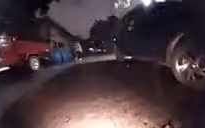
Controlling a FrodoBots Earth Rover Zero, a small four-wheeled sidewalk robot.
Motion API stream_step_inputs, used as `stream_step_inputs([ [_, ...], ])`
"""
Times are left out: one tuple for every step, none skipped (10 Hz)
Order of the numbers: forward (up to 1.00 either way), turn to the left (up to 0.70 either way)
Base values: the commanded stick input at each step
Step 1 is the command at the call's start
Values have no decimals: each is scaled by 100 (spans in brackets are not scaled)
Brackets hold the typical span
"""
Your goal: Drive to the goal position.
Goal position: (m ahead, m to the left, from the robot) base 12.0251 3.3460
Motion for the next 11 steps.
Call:
stream_step_inputs([
  [30,0],
  [30,0],
  [30,0],
  [30,0],
  [30,0],
  [30,0],
  [30,0],
  [30,0],
  [30,0],
  [30,0],
  [30,0],
])
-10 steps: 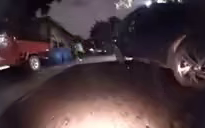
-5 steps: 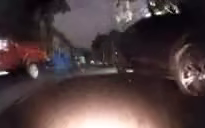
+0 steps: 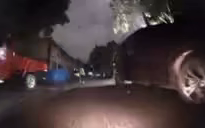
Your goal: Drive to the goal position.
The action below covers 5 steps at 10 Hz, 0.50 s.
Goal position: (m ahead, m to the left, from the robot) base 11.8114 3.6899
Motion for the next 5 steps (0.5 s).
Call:
stream_step_inputs([
  [30,0],
  [30,0],
  [30,0],
  [30,0],
  [30,0],
])
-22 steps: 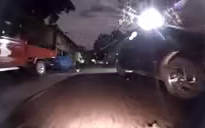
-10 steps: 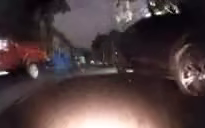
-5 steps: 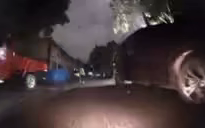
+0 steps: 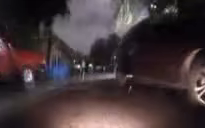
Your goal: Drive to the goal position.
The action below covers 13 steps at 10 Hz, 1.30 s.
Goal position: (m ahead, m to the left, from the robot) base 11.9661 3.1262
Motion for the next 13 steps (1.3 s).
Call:
stream_step_inputs([
  [30,0],
  [30,0],
  [30,26],
  [30,27],
  [30,26],
  [30,0],
  [30,0],
  [30,0],
  [30,0],
  [30,0],
  [30,0],
  [30,0],
  [30,0],
])
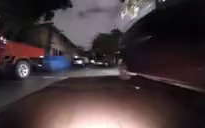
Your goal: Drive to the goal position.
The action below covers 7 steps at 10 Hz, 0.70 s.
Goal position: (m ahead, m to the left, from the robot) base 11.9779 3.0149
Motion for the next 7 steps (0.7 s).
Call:
stream_step_inputs([
  [30,0],
  [34,0],
  [50,0],
  [50,0],
  [50,0],
  [50,0],
  [50,0],
])
